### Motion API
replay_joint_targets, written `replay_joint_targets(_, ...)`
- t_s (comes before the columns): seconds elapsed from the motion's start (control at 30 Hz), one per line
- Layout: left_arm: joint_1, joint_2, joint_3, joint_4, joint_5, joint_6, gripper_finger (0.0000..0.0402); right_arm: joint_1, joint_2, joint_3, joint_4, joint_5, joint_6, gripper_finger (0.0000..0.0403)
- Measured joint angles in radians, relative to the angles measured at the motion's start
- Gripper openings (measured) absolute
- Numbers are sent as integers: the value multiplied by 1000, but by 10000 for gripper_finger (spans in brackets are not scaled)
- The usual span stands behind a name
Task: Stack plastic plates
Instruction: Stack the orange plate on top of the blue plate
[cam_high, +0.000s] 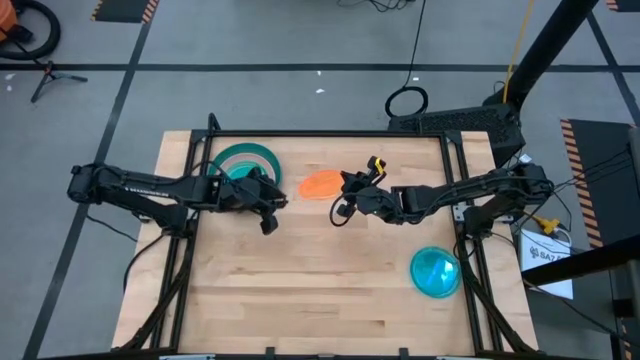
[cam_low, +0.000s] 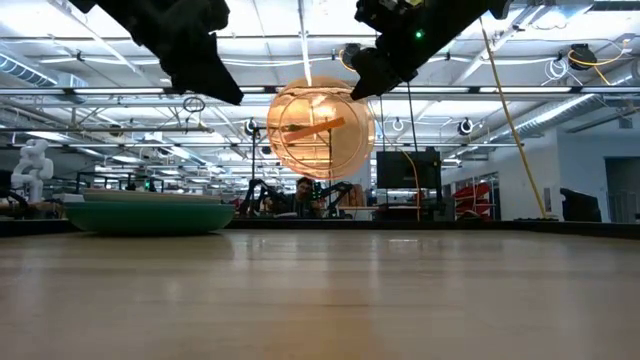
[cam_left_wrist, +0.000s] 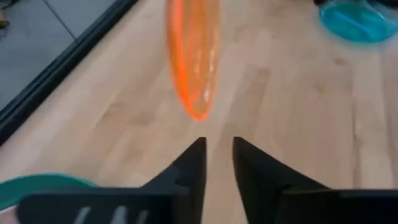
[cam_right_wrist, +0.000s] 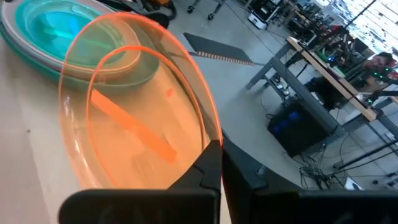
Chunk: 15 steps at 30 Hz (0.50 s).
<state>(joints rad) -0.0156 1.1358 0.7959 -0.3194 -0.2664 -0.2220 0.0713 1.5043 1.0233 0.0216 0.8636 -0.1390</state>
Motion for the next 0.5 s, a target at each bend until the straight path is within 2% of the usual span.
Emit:
replay_joint_targets(0.03, 2, 0, 0, 4, -8, -19, 95, -1, 0, 0, 0, 0, 0, 0)
replay_joint_targets(0.1, 2, 3, 0, 10, -93, -68, 119, -1, 0, 0, 1, 0, 0, 0)
replay_joint_targets(0.2, 2, 16, 0, 7, -180, -50, 143, 1, 0, 0, 3, 0, 0, 0)
replay_joint_targets(0.5, -5, 23, 0, 52, -158, 31, 157, 0, 0, 0, 3, -5, 0, 0)
